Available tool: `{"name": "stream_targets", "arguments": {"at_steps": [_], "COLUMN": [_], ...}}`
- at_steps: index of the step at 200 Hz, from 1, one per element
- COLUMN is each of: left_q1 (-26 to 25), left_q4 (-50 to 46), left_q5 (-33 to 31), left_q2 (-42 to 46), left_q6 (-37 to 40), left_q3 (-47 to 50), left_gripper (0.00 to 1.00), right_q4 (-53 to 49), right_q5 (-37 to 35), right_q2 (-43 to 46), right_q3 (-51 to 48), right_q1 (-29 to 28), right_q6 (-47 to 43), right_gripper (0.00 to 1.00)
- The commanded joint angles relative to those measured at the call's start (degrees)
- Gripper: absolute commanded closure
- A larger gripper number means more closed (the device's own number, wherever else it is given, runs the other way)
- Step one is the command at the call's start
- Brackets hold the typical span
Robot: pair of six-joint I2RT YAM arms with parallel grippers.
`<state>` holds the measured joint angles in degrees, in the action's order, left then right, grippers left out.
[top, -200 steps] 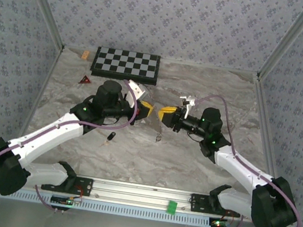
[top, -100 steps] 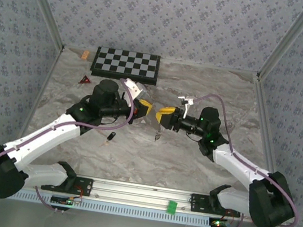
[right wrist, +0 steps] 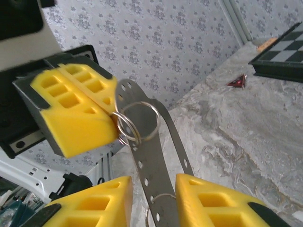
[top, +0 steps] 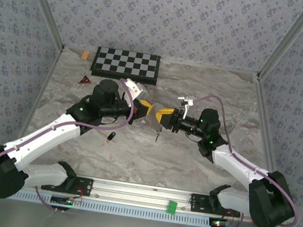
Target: Put the keys on the keyring
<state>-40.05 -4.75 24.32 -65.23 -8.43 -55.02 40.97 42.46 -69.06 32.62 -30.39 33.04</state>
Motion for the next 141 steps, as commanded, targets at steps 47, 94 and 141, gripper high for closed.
{"name": "stream_targets", "arguments": {"at_steps": [47,94,141], "left_q1": [0.41,0.35,0.4], "left_q4": [0.89,0.8,0.62], "left_q5": [3.23,3.73,4.77], "left_q2": [0.29,-0.06,-0.58], "left_q6": [0.49,0.36,0.43], "left_q3": [-2.46,-2.53,-2.89], "left_gripper": [1.0,1.0,1.0], "right_q4": [0.38,-0.14,-2.35], "right_q5": [1.81,2.5,3.2], "right_q2": [0.33,-0.42,-1.47], "right_q3": [4.78,6.09,7.56], "right_q1": [0.08,-0.19,-0.93], "right_q6": [-1.5,-1.82,-3.01], "right_gripper": [0.72,0.75,0.8]}}
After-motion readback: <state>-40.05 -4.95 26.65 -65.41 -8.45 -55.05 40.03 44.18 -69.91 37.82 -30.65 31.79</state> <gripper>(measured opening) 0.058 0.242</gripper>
